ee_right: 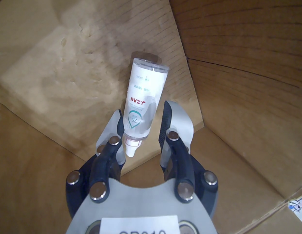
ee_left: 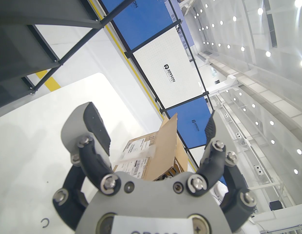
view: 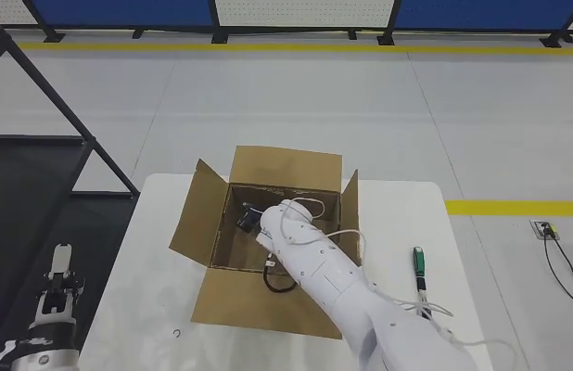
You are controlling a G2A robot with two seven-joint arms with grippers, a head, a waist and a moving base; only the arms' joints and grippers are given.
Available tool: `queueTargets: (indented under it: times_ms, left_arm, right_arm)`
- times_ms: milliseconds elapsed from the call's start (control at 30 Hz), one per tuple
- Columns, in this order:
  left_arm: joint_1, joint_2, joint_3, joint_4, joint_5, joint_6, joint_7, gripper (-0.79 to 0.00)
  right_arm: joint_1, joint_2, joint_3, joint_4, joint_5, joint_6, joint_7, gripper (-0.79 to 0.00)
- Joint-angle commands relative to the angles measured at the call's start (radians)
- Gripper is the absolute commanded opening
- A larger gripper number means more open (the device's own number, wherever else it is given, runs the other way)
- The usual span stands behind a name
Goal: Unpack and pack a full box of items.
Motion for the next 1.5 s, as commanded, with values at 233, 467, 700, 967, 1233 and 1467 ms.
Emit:
queueTargets:
  times_ms: [233,467,700,967,1233,1467]
  left_arm:
    - [0.000,0.000,0.000,0.000,0.000,0.000,0.000,0.000]
    - [0.000,0.000,0.000,0.000,0.000,0.000,0.000,0.000]
    - [0.000,0.000,0.000,0.000,0.000,0.000,0.000,0.000]
    - [0.000,0.000,0.000,0.000,0.000,0.000,0.000,0.000]
    - [0.000,0.000,0.000,0.000,0.000,0.000,0.000,0.000]
    - [0.000,0.000,0.000,0.000,0.000,0.000,0.000,0.000]
  right_arm:
    - [0.026,0.006,0.025,-0.018,0.011,-0.001,-0.042,-0.397]
    - [0.043,0.010,0.037,-0.066,-0.001,0.031,-0.055,-0.336]
    - [0.040,0.028,0.061,-0.178,-0.008,0.090,-0.029,-0.308]
    - [-0.005,0.102,0.100,-0.443,-0.089,0.246,0.068,-0.191]
    - [-0.228,0.299,0.262,-1.077,-0.386,0.415,0.330,-0.105]
    - [-0.585,0.440,0.533,-1.672,-0.722,0.358,0.492,0.000]
